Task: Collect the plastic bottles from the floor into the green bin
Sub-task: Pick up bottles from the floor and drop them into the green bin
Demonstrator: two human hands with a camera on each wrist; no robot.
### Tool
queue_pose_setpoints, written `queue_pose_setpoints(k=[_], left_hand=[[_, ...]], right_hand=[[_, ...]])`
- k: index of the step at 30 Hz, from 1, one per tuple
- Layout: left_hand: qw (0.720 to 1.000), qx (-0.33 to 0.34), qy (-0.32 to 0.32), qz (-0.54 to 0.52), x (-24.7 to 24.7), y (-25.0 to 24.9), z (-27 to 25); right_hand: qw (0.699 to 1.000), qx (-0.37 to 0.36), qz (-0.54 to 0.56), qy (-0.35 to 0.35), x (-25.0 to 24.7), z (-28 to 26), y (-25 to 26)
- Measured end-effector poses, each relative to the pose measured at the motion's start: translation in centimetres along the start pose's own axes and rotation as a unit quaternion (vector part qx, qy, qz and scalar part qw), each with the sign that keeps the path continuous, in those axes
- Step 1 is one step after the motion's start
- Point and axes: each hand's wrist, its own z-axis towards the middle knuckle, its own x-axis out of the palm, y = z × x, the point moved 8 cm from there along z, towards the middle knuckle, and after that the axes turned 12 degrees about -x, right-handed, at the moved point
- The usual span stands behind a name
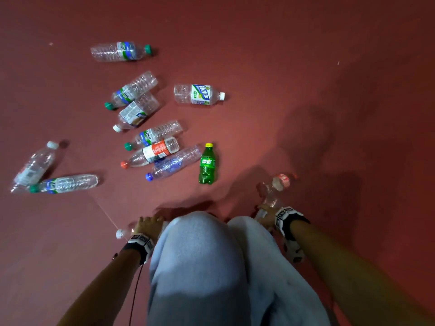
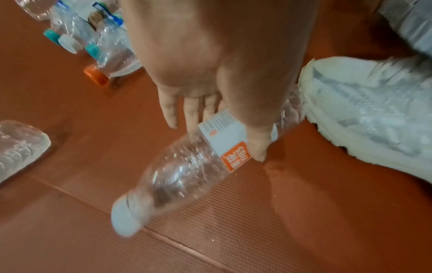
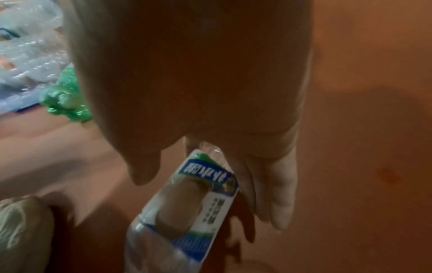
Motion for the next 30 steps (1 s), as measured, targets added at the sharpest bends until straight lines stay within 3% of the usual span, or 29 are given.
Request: queue_pose_setpoints(k=[2,7,13,18,23,30], left_hand=[[1.0,-0.013,0.019,-0.007,-1.1,1.1,-3.0],[0.999,-0.036,-0.025,-0.028,-4.7,6.3,-10.3],[0.994,-0.077,-0.05,-0.054,-13.5,14.5,-26.9],[0.969,-0.13,-0.076,-0.198,-21.4,21.3,-43.9],[0.899,-0.141,-0.127,-0.394,-25.7,24.3,-58.6],[0.729,-0.189,-0.262,-0.604,-25.0,28.5,-76.5]], right_hand=[[1.0,0.003,-0.007,-0.02,-1.2,-2.9,1.6],[0.989,0.01,-0.104,-0.109,-6.4,-15.3,6.9],[0.983,-0.001,-0.07,-0.169,-9.8,-34.5,13.6],[0.974,-0.042,-0.047,-0.218,-11.5,-50.3,20.3],[0.941,-0.163,0.084,-0.284,-10.7,-61.5,29.8],[0.879,-0.324,0.169,-0.306,-3.1,-73.3,45.6]])
